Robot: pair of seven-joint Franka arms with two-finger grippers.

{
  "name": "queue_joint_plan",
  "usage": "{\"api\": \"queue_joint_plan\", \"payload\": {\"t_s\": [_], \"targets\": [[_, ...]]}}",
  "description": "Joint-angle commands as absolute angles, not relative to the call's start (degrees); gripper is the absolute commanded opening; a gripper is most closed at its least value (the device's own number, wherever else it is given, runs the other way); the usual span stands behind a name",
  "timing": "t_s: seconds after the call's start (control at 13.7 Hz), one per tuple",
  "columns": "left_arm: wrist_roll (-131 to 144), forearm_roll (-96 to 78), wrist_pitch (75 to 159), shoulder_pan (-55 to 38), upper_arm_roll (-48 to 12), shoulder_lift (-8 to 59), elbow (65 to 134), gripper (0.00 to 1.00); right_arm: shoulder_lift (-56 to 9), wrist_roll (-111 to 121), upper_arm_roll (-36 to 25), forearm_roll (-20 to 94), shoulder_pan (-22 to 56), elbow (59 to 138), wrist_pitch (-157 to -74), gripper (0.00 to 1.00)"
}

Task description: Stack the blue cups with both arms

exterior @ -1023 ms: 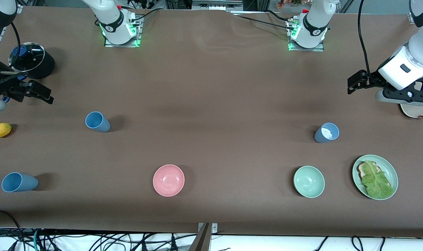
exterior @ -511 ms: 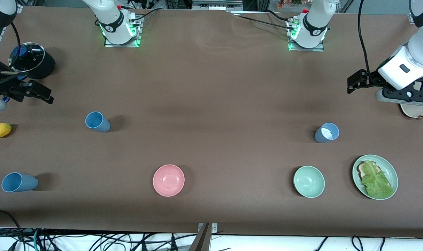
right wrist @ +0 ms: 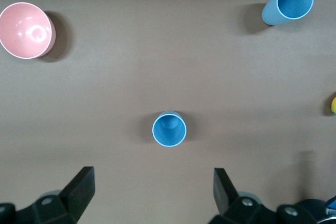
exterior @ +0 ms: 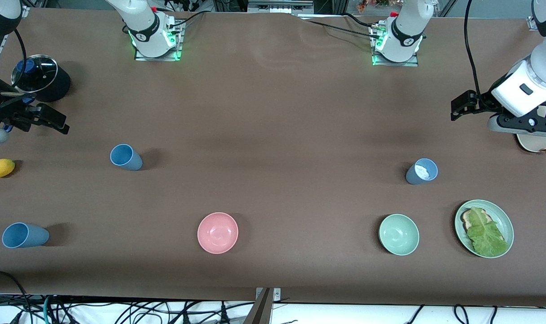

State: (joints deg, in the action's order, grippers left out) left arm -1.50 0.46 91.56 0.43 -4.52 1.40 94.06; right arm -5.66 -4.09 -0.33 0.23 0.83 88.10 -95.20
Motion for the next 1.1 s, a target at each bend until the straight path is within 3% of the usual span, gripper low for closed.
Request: {"api": "queue_joint_plan", "payload": {"t_s": [0.0, 0.37, 0.73, 1.02], "targets": [[-2.72, 0.61, 90.88, 0.70, -4.83, 1.67, 93.25, 1.00, -5.27, -3.78, -0.09, 0.35, 0.35, 88.24, -94.92, 1.00], [-2.64, 0.88, 90.79, 0.79, -4.83, 2.28, 93.25, 1.00, -5.27, -3.95, -0.09, 0.35, 0.35, 88.24, -94.83, 1.00], [-4.20, 1.05, 90.87, 4.63, -4.57, 7.37, 93.43, 1.00, -5.89, -3.25, -0.09, -0.09, 0.18, 88.42, -94.66, 1.00], [-13.88, 1.05, 101.57, 10.54, -4.57, 13.95, 95.01, 1.00, -8.34, 6.30, -0.26, -0.44, -1.49, 88.33, -94.31, 1.00]]}}
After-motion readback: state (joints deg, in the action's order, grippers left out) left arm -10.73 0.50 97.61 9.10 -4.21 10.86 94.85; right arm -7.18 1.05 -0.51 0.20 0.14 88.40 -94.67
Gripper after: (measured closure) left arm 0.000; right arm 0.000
